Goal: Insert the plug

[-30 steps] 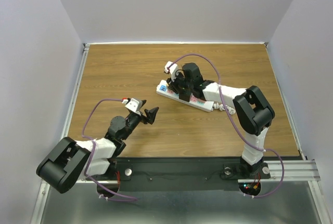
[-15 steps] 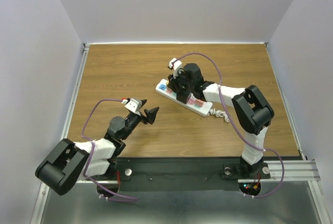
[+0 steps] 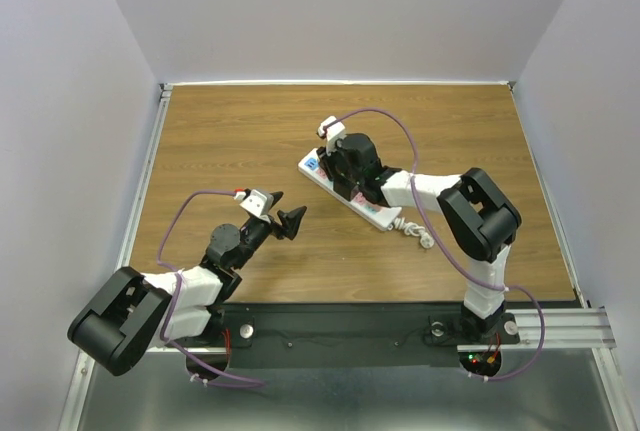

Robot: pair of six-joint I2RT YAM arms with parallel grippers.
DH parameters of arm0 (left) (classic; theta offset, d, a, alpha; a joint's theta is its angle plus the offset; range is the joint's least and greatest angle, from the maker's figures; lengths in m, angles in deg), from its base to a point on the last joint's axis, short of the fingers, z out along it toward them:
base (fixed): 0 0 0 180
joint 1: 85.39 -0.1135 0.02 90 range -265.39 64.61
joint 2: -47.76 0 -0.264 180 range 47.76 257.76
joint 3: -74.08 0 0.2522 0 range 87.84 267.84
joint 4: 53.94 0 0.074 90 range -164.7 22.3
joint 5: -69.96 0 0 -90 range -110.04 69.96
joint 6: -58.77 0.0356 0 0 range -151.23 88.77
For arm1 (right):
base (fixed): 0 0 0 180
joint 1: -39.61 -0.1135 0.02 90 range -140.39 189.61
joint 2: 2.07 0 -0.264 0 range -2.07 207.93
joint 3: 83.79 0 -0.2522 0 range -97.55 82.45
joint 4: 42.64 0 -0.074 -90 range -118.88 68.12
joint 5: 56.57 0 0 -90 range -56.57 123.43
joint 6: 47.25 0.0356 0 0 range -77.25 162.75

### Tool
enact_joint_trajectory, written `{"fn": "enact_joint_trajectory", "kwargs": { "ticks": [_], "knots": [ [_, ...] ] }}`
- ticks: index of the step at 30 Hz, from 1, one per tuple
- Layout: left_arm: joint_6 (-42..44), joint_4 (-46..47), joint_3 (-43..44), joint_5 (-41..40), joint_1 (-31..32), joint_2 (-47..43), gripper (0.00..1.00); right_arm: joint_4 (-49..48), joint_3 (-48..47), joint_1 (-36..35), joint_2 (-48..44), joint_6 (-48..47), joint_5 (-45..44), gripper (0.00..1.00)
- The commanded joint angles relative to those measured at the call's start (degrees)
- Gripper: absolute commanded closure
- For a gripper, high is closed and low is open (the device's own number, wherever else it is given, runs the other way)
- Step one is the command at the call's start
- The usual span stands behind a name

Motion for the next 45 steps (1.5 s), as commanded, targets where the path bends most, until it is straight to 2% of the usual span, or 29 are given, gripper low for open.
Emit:
{"fn": "enact_joint_trajectory", "kwargs": {
  "ticks": [1, 15, 25, 34, 45],
  "knots": [
    [-0.2, 10.6, -0.2, 1.4, -0.1, -1.2, 0.20, 12.8, 3.1, -0.1, 6.5, 0.0, -7.2, 1.00],
    [-0.3, 10.1, -0.3, 2.8, -0.1, -2.3, 0.20, 22.9, 2.1, -0.1, 5.0, 4.6, -7.4, 1.00],
    [-0.8, 9.9, -0.2, 4.3, -0.1, -1.8, 0.20, 25.7, 0.6, -0.3, 3.0, 7.9, -7.4, 0.98],
    [-1.1, 9.9, -0.7, 6.2, -0.1, -3.1, 0.20, 34.6, -7.0, -0.3, 8.5, 7.5, -9.8, 1.00],
    [-1.3, 9.9, -0.3, 8.0, -0.1, -2.3, 0.20, 40.9, -9.0, -0.3, 11.6, 9.4, -9.8, 0.99]
  ]
}}
